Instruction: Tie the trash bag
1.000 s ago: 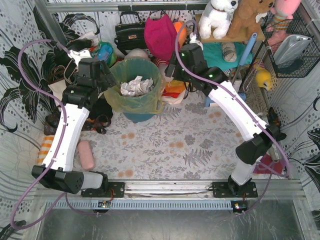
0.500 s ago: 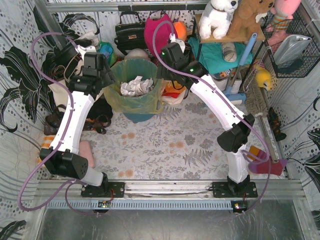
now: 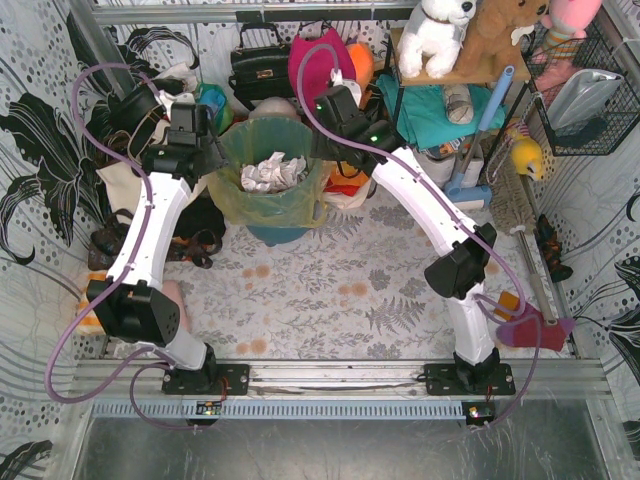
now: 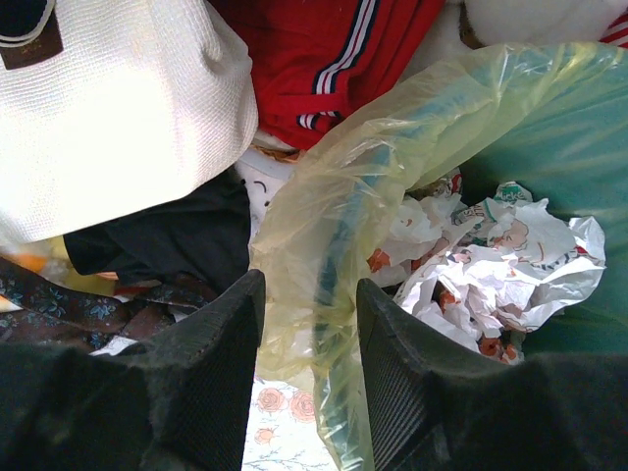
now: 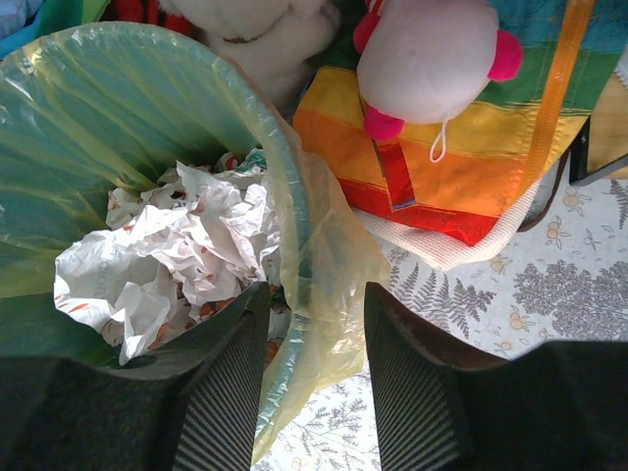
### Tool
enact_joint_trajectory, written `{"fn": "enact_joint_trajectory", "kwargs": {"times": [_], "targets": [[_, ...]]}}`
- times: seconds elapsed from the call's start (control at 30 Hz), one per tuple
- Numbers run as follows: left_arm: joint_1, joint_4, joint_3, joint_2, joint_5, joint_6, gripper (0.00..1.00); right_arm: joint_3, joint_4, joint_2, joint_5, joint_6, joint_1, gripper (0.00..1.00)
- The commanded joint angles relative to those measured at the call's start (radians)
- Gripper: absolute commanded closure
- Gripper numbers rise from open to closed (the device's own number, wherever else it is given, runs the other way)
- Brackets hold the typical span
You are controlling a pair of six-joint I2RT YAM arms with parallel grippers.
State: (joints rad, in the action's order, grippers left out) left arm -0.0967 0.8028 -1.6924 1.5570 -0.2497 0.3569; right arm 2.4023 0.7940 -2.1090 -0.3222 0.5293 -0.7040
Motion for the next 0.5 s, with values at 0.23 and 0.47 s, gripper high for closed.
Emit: {"fn": "enact_joint_trajectory", "kwargs": {"times": [0.23,0.47], "targets": [[0.022,-0.055,-0.008,0.024,0.035,-0.043,0.58,0.064,-0.003,-0.06,0.042,-0.022,-0.011,0.63],[0.025,-0.063,0.011,0.026,0.053,-0.05,0.67,0.069,-0.001,-0.077,0.043,-0.023,-0.01,0.68]]}}
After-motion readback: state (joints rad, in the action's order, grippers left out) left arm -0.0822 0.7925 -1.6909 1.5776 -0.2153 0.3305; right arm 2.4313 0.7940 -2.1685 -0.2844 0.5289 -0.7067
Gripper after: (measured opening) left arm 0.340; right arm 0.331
